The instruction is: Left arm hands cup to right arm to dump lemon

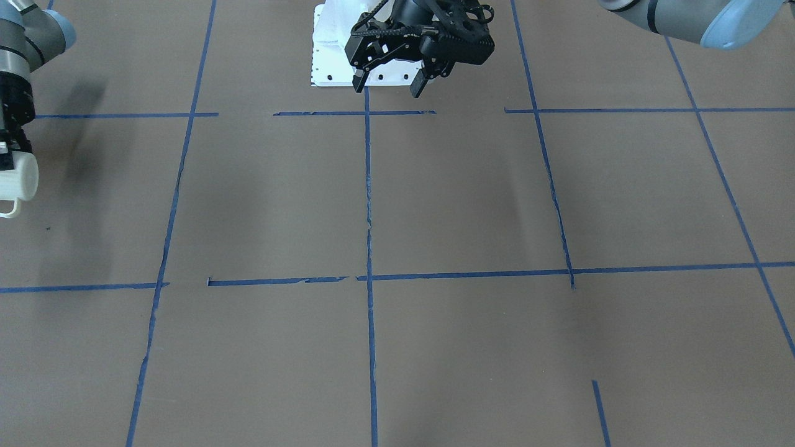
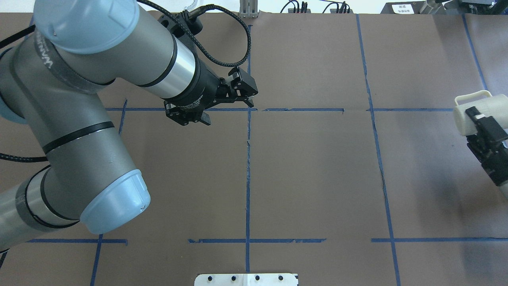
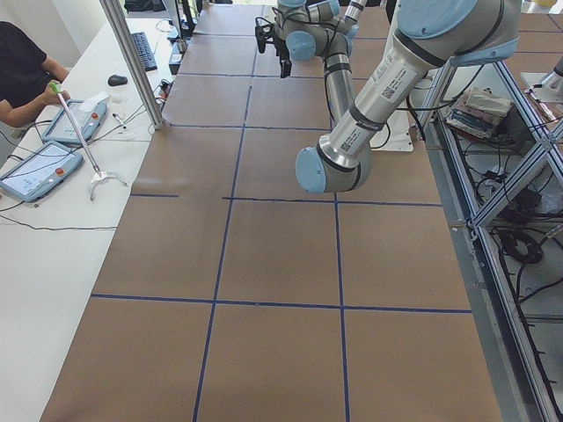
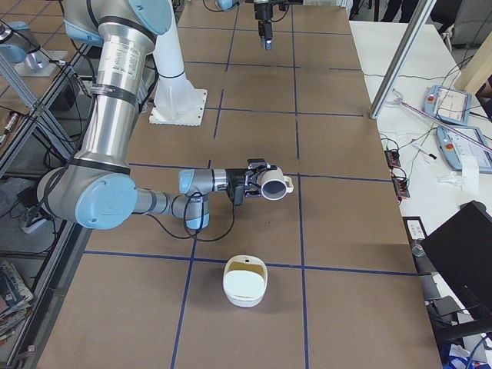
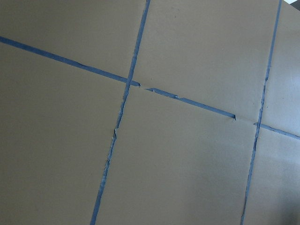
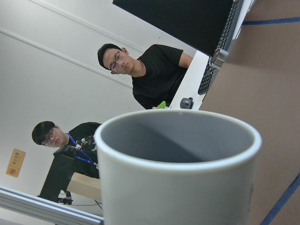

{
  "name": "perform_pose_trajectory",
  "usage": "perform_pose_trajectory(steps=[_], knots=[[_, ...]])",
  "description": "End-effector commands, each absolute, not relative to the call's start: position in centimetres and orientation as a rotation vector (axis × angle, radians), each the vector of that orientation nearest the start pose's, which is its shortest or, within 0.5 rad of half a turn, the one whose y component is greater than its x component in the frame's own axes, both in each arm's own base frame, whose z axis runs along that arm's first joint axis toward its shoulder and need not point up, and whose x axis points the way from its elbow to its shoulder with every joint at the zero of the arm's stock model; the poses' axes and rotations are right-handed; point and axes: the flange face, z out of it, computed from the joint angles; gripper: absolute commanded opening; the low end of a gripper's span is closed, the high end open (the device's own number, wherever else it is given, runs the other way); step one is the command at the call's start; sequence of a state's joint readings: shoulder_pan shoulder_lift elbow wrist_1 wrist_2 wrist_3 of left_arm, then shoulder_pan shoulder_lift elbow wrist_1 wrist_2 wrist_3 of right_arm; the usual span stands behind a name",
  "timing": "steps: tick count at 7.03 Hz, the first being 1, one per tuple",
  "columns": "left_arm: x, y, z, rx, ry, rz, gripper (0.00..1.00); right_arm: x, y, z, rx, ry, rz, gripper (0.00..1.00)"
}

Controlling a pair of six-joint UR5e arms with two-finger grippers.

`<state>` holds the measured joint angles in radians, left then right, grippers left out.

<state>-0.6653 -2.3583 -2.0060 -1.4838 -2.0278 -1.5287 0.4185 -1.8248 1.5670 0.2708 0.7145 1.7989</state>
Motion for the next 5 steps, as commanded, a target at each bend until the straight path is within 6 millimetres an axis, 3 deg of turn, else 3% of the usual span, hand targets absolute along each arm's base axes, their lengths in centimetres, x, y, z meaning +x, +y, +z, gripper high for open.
perform_pose_trajectory(steps=[1,2,4,5], knots=[[38.6,-41.4,4.1,0.003,1.189,-0.287,1.00,-29.4,-35.3,51.4,0.996,-1.306,0.962,0.35],[38.5,-41.4,3.9,0.005,1.191,-0.285,1.00,-32.2,-34.6,50.3,1.057,-1.208,0.892,0.36],[38.7,-41.5,3.9,0.004,1.189,-0.286,1.00,-41.1,-34.6,42.5,1.191,-1.055,0.822,0.36],[39.5,-41.9,4.3,-0.004,1.174,-0.287,1.00,-44.4,-33.9,39.8,1.211,-0.996,0.798,0.35]])
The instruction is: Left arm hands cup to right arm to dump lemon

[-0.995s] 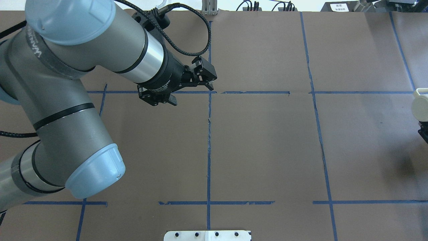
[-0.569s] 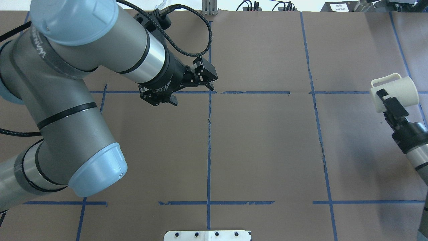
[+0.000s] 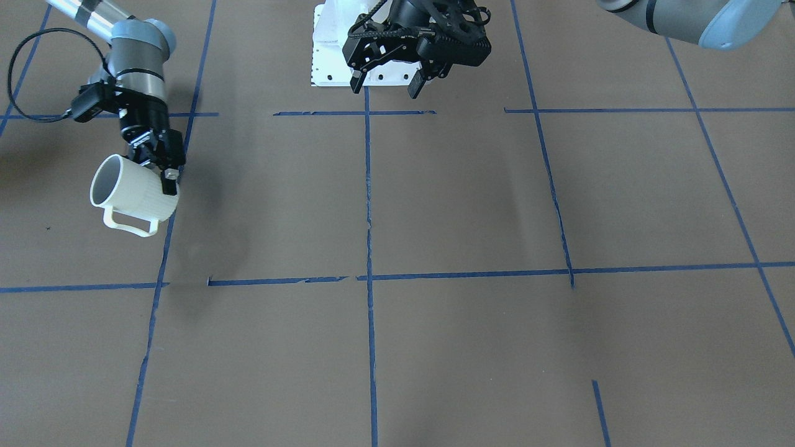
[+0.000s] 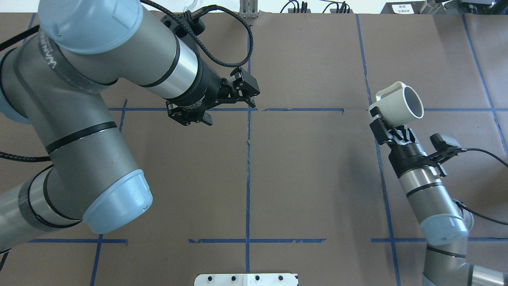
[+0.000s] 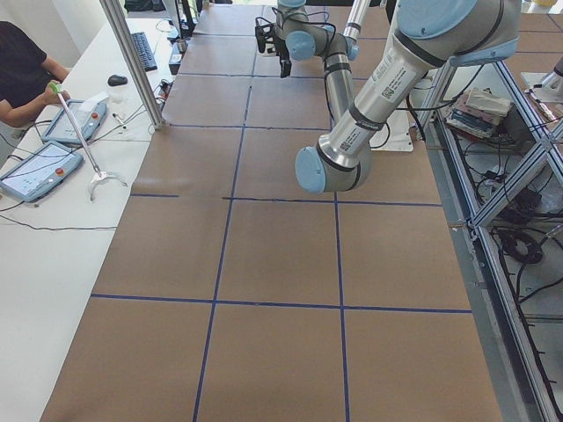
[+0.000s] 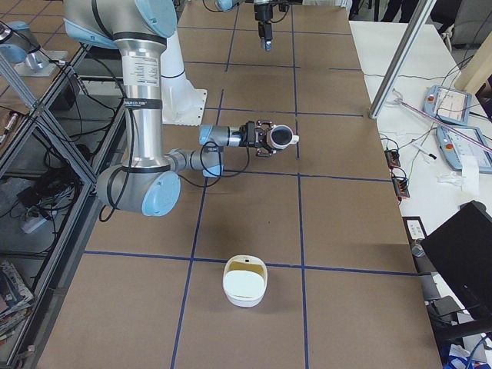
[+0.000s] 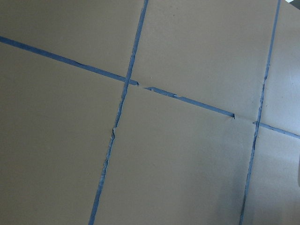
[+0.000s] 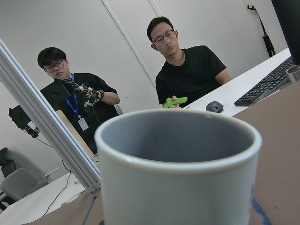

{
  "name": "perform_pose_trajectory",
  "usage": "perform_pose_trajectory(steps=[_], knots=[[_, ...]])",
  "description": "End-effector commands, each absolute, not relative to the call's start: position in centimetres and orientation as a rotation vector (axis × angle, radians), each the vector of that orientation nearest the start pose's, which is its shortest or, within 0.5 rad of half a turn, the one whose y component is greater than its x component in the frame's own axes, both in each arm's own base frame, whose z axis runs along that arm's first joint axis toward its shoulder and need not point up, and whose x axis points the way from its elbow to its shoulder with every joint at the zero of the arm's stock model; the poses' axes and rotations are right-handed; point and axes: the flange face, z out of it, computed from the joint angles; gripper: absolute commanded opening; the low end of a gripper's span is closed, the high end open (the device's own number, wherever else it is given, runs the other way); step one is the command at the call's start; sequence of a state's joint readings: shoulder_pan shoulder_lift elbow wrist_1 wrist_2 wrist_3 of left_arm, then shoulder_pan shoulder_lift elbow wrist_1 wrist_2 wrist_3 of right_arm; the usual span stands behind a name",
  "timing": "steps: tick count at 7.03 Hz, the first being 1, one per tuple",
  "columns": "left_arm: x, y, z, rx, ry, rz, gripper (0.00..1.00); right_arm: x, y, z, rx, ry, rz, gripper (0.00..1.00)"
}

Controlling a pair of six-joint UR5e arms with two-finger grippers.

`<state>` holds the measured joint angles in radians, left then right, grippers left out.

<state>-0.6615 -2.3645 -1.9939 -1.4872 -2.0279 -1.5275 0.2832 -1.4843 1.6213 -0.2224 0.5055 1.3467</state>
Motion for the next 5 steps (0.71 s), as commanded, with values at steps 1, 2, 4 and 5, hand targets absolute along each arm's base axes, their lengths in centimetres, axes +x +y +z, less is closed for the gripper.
perform_pose_trajectory(steps=[1,2,4,5], knots=[[40.8,-42.1,4.6,0.015,1.170,-0.290,1.00,-47.0,-32.7,37.8,1.237,-0.933,0.753,0.30],[41.3,-42.2,4.7,0.026,1.173,-0.291,1.00,-48.4,-30.3,36.8,1.253,-0.902,0.660,0.30],[42.0,-42.6,3.6,0.028,1.177,-0.287,1.00,-50.4,-28.6,34.2,1.295,-0.844,0.526,0.29],[43.7,-43.1,1.1,0.031,1.182,-0.274,1.00,-52.3,-28.2,32.8,1.308,-0.765,0.442,0.29]])
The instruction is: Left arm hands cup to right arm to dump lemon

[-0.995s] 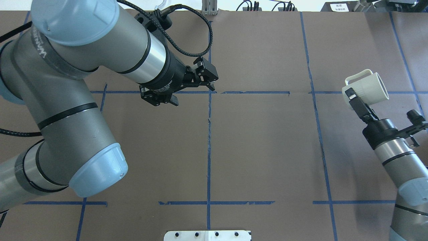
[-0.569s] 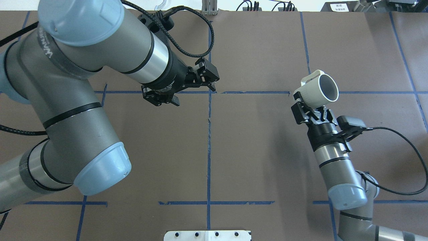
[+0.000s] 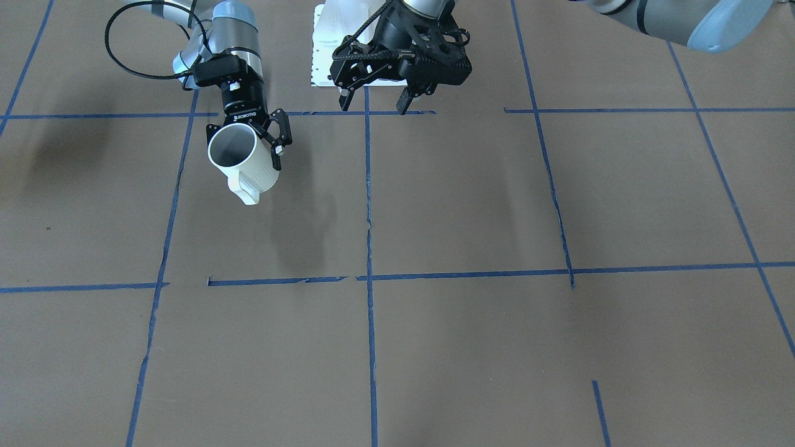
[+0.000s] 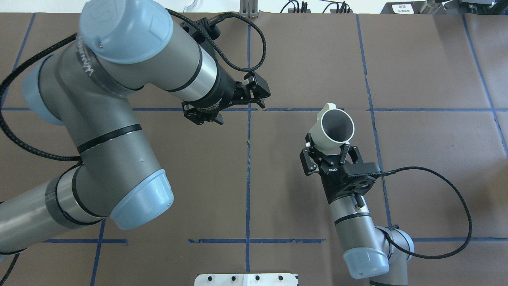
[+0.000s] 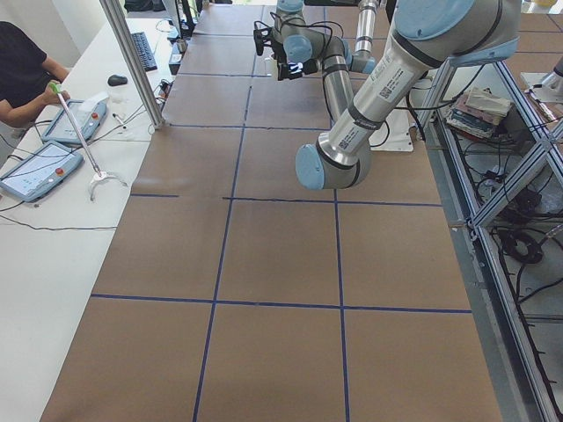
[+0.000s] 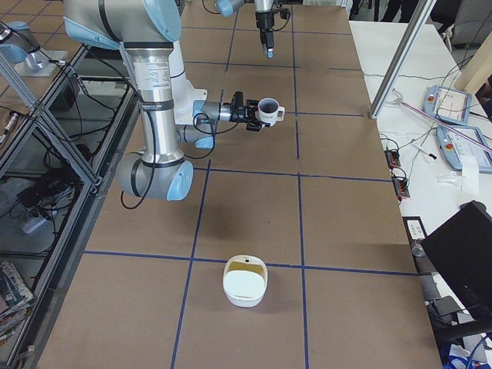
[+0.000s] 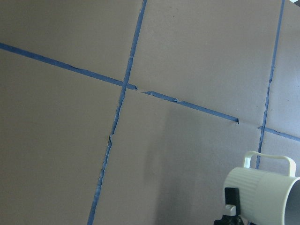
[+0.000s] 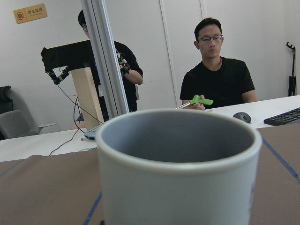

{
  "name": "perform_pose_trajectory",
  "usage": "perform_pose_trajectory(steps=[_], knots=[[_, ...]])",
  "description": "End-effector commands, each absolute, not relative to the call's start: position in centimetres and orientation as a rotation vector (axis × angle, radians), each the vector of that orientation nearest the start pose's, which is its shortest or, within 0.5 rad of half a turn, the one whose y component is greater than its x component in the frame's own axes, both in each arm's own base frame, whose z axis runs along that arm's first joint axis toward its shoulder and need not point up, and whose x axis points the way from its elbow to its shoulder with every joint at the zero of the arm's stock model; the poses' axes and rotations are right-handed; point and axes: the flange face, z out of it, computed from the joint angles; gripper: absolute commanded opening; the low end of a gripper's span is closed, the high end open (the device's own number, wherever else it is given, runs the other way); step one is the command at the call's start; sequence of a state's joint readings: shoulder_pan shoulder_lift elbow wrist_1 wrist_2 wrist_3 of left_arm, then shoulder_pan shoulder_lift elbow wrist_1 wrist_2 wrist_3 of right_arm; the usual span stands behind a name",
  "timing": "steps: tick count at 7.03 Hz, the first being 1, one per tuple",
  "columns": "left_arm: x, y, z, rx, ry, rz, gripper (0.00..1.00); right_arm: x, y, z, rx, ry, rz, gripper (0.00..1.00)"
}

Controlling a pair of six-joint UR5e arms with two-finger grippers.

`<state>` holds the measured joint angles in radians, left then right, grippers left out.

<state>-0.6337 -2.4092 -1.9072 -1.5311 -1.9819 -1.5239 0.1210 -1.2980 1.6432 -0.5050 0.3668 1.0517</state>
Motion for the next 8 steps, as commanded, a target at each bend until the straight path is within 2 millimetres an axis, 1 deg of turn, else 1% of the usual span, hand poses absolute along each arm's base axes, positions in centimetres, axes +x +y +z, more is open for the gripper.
perform_pose_trajectory(steps=[1,2,3,4,5,6,7,8], knots=[[45.5,-44.5,-0.6,0.026,1.167,-0.280,1.00,-53.6,-28.1,31.1,1.309,-0.743,0.418,0.29],[47.1,-43.7,-0.4,0.010,1.155,-0.263,1.00,-54.9,-27.9,31.4,1.314,-0.639,0.326,0.29],[49.3,-41.9,0.0,-0.020,1.139,-0.232,1.00,-55.8,-27.9,29.7,1.317,-0.625,0.313,0.29],[51.1,-40.9,0.5,-0.044,1.123,-0.209,1.00,-56.1,-27.6,30.0,1.318,-0.620,0.306,0.29],[51.6,-40.7,0.7,-0.051,1.117,-0.205,1.00,-56.1,-27.6,29.9,1.321,-0.616,0.308,0.29],[51.7,-40.8,1.0,-0.052,1.112,-0.205,0.99,-56.1,-27.6,30.0,1.325,-0.612,0.311,0.29],[52.3,-41.0,1.2,-0.053,1.104,-0.195,0.98,-56.1,-27.4,30.0,1.328,-0.610,0.312,0.29],[53.0,-41.3,1.6,-0.058,1.088,-0.195,0.96,-56.1,-26.8,30.0,1.344,-0.600,0.321,0.29]])
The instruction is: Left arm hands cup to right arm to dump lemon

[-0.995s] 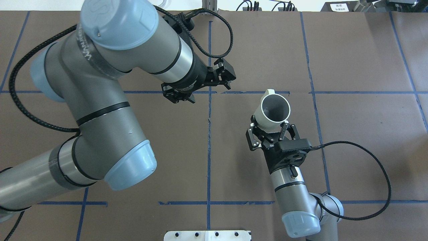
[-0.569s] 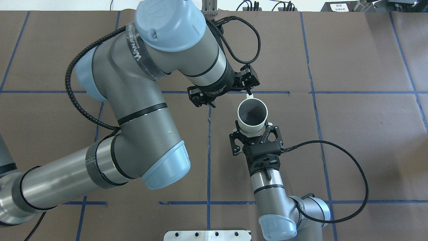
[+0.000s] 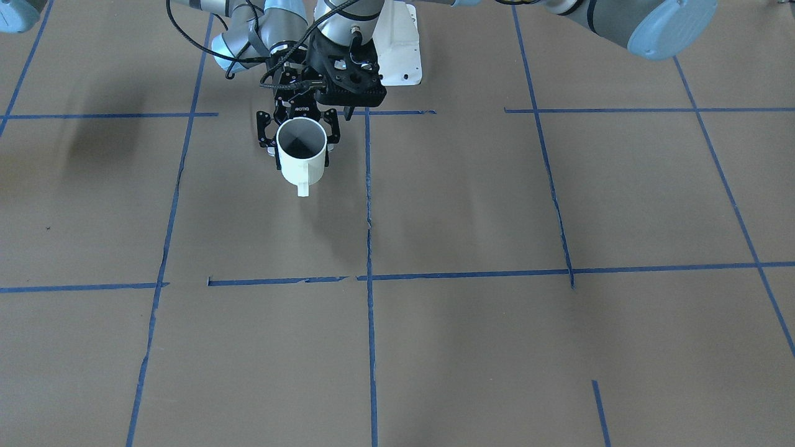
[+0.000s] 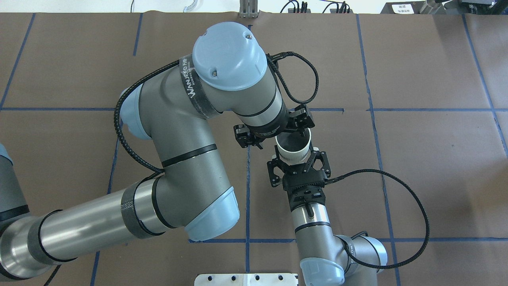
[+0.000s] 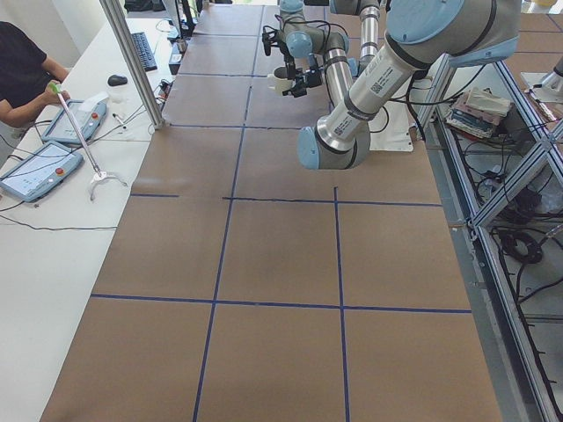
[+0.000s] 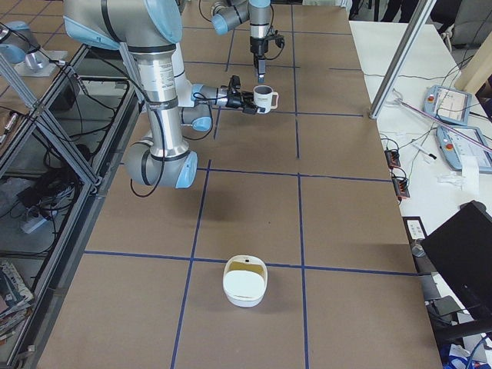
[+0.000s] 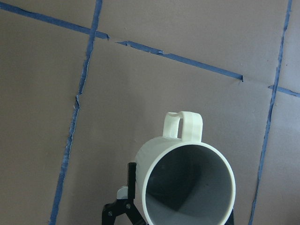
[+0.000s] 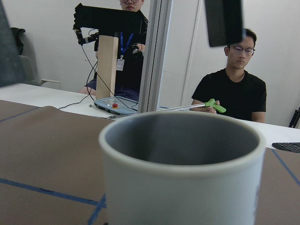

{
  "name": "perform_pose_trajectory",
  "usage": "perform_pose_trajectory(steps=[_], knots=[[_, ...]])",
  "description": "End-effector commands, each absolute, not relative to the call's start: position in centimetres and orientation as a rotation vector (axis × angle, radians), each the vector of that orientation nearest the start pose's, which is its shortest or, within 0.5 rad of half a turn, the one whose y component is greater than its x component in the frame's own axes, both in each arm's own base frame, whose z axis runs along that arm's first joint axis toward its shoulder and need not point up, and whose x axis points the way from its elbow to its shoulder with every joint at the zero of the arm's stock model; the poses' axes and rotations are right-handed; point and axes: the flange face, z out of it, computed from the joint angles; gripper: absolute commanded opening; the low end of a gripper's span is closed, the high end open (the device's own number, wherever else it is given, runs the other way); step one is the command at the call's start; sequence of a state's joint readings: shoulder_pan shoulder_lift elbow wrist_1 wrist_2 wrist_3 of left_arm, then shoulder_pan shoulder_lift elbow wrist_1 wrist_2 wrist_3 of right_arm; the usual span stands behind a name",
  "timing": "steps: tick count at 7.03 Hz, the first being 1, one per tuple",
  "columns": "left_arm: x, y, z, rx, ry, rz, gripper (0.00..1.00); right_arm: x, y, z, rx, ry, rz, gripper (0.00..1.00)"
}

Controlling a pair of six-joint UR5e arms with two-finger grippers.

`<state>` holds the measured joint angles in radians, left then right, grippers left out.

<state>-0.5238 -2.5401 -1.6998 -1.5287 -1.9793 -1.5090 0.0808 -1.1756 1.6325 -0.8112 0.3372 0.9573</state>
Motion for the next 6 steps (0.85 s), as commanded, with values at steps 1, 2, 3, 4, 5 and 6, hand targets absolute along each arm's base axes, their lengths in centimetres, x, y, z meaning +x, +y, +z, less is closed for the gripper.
perform_pose_trajectory(steps=[1,2,3,4,5,6], knots=[[53.2,-41.3,1.9,-0.060,1.083,-0.196,0.94,-56.2,-25.8,30.2,1.360,-0.591,0.326,0.30],[53.5,-41.0,2.1,-0.065,1.080,-0.193,0.92,-56.2,-25.6,29.7,1.365,-0.596,0.336,0.30],[53.6,-41.1,2.3,-0.066,1.076,-0.194,0.88,-56.4,-25.1,29.7,1.368,-0.597,0.334,0.30],[54.3,-41.5,2.7,-0.072,1.060,-0.198,0.81,-56.5,-24.8,29.5,1.371,-0.598,0.336,0.30],[54.4,-41.4,2.7,-0.075,1.059,-0.199,0.69,-56.5,-24.7,29.6,1.370,-0.597,0.333,0.30],[54.5,-41.5,3.0,-0.078,1.055,-0.199,0.52,-56.5,-24.7,29.6,1.370,-0.597,0.333,0.30]])
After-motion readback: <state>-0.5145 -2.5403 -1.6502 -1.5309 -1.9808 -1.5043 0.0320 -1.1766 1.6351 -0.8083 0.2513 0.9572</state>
